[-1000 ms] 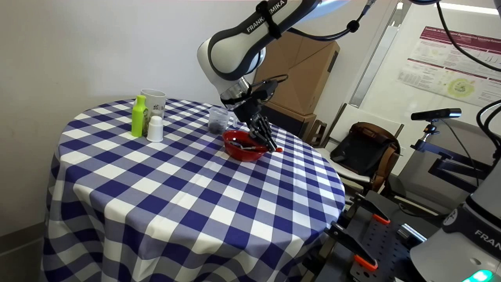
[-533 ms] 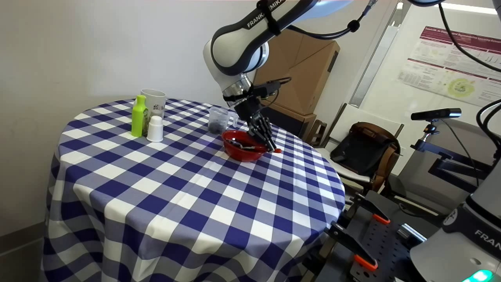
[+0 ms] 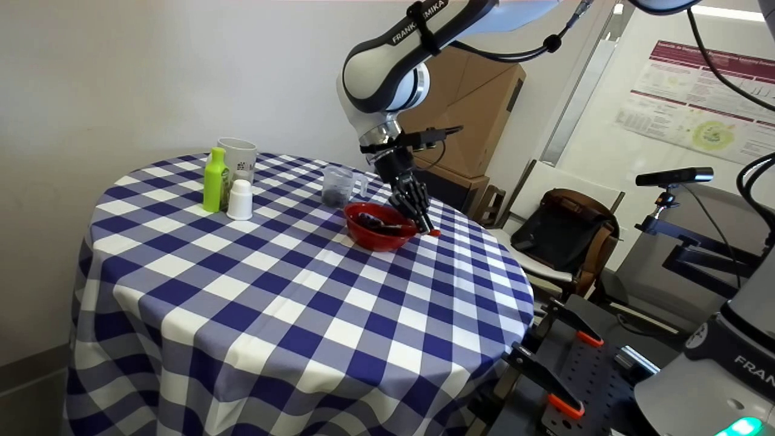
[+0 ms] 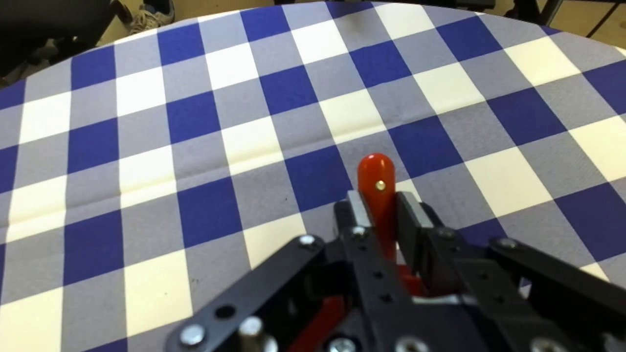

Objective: Put a spoonful of the things in the red bowl into the jug

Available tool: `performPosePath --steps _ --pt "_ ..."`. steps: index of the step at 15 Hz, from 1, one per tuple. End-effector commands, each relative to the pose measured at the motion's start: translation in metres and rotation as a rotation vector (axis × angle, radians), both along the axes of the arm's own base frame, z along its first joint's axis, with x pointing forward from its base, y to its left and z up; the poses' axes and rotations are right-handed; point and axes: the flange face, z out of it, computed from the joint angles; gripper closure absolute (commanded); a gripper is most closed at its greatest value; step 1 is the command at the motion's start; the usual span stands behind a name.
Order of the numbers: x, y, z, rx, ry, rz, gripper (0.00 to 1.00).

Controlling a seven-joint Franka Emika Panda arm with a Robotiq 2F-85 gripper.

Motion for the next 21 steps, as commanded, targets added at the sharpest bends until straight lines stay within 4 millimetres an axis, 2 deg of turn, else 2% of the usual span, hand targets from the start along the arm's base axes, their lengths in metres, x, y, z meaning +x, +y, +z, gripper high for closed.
performPosePath --steps 1,7,13,21 --pt "0.000 0.002 0.014 0.051 0.015 -0.023 0.95" --pt "0.002 0.015 0.039 0.083 0.018 -0.055 0.95" --pt "0.010 0.013 0.072 0.060 0.035 -0.080 0.95" --pt "0.043 0.000 0.108 0.022 -0.015 -0.115 0.95"
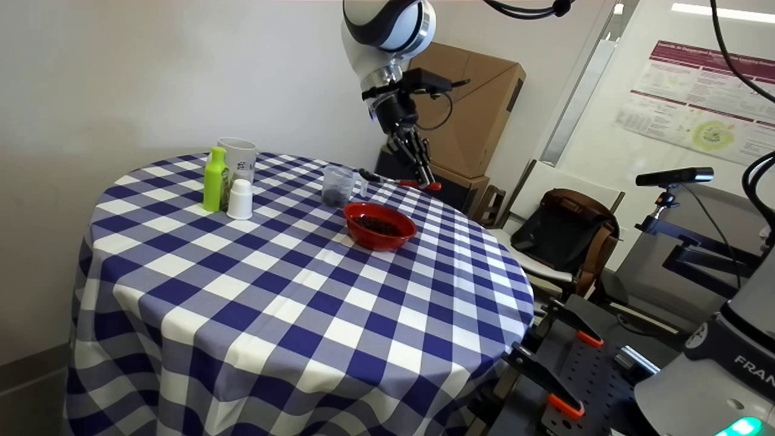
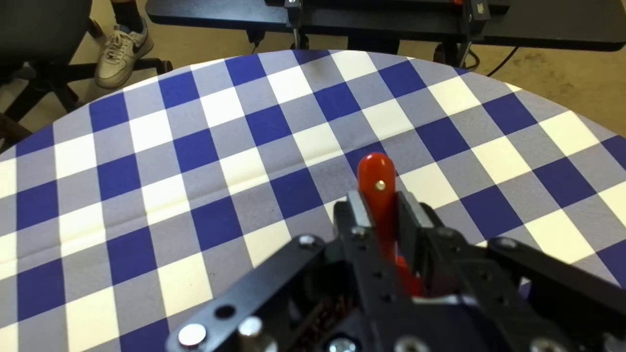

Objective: Put a spoonful of the things in the red bowl into the jug

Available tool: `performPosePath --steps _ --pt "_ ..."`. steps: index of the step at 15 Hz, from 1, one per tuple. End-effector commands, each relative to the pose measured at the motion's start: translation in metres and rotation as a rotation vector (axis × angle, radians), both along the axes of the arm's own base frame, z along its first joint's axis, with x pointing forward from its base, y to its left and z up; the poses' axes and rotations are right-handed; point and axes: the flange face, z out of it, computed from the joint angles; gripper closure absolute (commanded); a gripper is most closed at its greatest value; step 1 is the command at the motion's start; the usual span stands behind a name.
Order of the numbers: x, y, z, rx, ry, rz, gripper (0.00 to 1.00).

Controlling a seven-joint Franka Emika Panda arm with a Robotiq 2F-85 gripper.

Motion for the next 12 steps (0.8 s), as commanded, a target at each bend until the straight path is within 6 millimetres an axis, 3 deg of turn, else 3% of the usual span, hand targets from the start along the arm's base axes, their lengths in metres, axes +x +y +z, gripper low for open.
performPosePath --steps 1,5,12 --pt "0.021 -0.006 0.017 -0.017 -0.009 -0.035 0.95" --pt "0.043 -0.011 0.027 -0.037 -0.033 -0.051 0.95" --pt "0.074 -0.021 0.018 -0.070 -0.026 -0.082 0.95"
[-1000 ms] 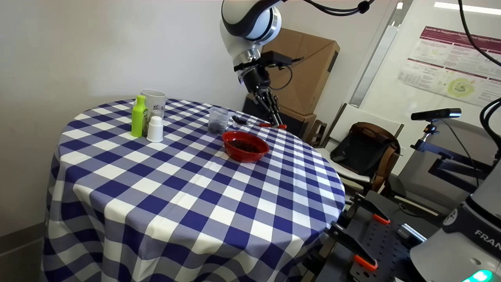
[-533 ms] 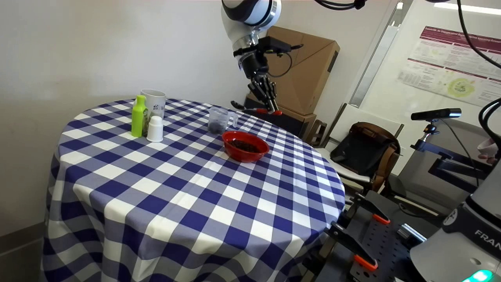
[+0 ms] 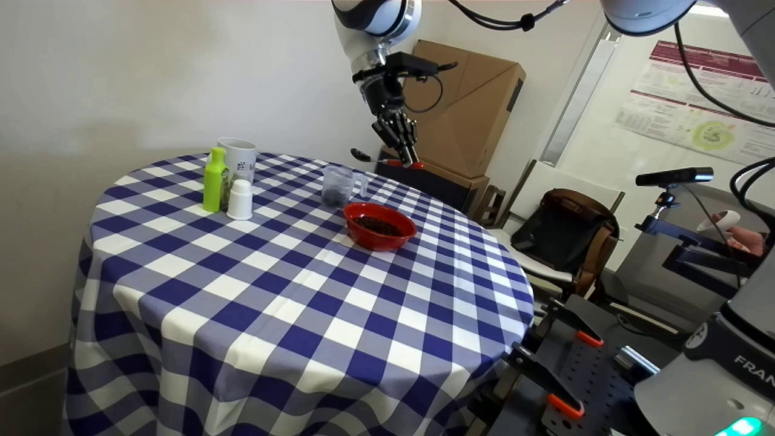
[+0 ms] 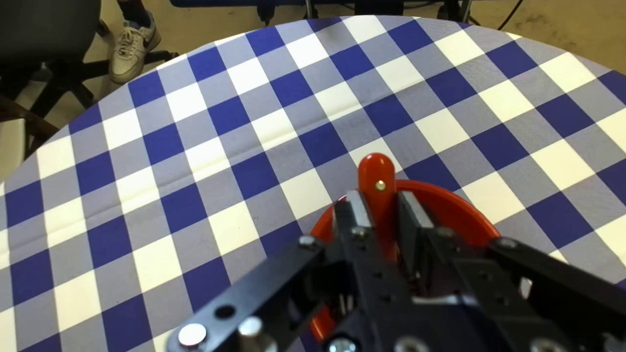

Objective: Put a spoonful of the things in the red bowl into the jug

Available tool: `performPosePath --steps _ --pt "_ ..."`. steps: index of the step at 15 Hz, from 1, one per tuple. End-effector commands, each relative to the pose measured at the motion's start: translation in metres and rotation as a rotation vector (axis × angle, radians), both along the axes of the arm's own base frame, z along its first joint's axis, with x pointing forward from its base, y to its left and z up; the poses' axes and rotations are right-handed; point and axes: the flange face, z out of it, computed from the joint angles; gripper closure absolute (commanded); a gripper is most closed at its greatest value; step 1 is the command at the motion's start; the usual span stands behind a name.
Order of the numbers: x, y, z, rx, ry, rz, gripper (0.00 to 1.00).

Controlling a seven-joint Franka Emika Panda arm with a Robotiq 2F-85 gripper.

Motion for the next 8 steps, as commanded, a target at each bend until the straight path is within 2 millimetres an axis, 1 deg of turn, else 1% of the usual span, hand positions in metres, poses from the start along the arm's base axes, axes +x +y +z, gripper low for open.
performPosePath --steps 1,8 --pt "0.020 -0.002 -0.007 -0.027 0.015 -0.024 0.95" --pt "0.033 -0.010 -0.025 -0.045 0.023 -0.040 0.95"
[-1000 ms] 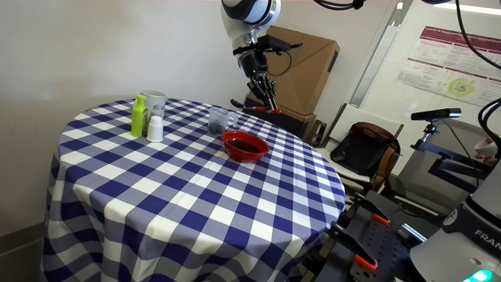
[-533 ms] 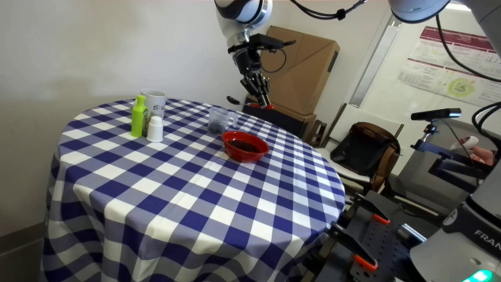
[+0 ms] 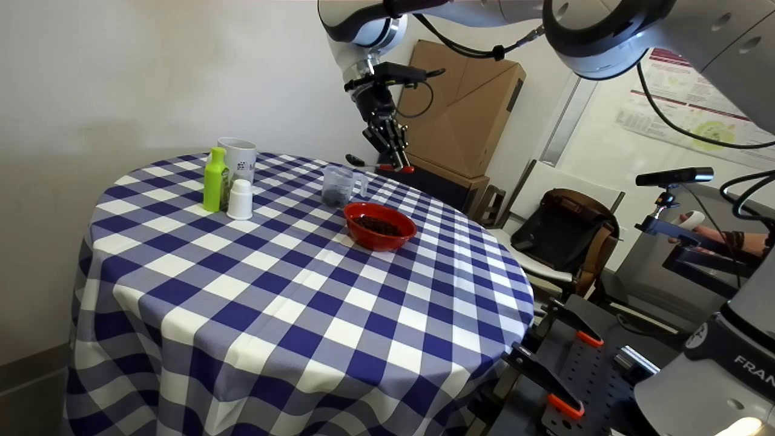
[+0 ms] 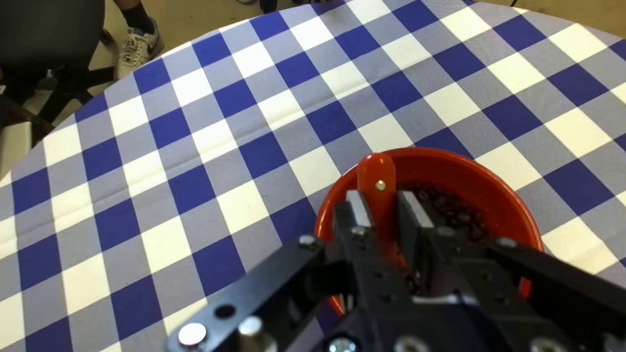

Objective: Put a spoonful of the things in the red bowl into the jug

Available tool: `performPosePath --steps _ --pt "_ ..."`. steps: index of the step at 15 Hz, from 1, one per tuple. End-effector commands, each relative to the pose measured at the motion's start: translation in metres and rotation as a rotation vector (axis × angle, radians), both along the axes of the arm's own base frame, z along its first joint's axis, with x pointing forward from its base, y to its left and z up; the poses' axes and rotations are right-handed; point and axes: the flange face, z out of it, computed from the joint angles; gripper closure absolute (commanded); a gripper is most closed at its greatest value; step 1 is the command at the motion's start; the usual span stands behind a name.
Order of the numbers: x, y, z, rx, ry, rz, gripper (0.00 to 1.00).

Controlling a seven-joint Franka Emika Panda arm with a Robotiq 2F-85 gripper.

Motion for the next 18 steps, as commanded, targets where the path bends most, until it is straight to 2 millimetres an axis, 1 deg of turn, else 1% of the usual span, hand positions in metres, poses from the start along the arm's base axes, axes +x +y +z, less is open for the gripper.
performPosePath --steps 1,6,9,13,18 --pt "0.008 -0.005 -0.005 -0.026 0.003 -0.016 0.95" --pt "0.011 -0.019 -0.012 -0.058 -0.013 -0.031 0.95" --pt "0.013 -0.022 -0.016 -0.089 -0.033 -0.030 0.95" --pt "0.016 -0.017 -0.018 -0.126 -0.044 -0.019 0.95" --pt "0.019 -0.003 -0.022 -0.193 -0.066 0.003 0.95"
